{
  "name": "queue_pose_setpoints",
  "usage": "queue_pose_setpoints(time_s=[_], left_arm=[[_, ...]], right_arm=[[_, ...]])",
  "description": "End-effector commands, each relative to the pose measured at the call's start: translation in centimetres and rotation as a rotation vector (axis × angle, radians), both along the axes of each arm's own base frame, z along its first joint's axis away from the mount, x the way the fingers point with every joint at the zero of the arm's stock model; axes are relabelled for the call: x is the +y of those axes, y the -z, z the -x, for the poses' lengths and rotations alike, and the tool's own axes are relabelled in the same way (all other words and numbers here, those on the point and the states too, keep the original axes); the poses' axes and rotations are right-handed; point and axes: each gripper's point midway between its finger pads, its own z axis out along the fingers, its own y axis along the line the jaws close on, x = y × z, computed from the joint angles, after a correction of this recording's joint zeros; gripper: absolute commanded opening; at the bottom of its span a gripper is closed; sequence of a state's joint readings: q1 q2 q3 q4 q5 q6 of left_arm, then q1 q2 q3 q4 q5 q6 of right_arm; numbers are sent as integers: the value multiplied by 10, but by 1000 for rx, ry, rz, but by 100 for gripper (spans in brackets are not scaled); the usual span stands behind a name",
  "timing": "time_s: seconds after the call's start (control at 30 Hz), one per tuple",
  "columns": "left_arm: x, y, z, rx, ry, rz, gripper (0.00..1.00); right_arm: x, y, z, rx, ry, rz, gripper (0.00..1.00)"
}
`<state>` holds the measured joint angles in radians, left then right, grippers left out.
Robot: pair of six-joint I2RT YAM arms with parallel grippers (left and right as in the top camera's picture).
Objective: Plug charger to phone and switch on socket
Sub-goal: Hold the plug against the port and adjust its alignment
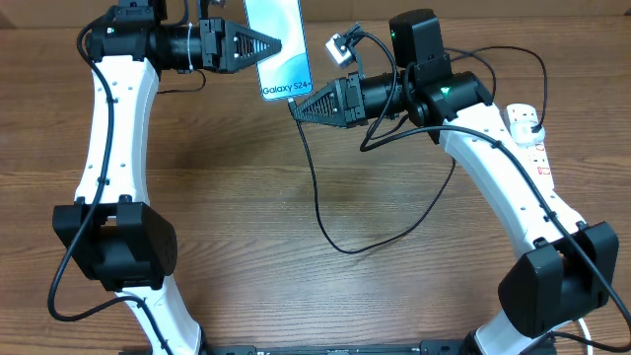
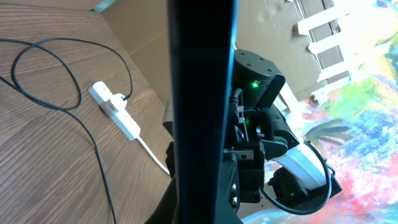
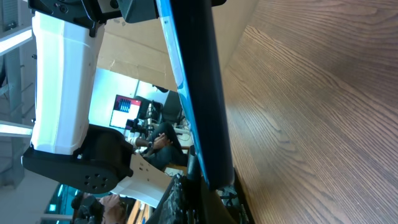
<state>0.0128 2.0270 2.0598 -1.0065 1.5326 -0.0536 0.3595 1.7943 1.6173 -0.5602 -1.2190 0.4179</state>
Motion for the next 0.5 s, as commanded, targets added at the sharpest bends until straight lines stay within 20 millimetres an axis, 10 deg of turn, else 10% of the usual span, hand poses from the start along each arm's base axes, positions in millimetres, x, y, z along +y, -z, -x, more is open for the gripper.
queue_pose_setpoints(time_s=[0.0,0.47], left_arm=[[-8,-11,10,31,46,42,4],[-8,-12,10,88,45,42,4]], right_arm=[[-10,-4,-19,-80,67,16,4],[-6,-3,-18,-110,66,24,4]])
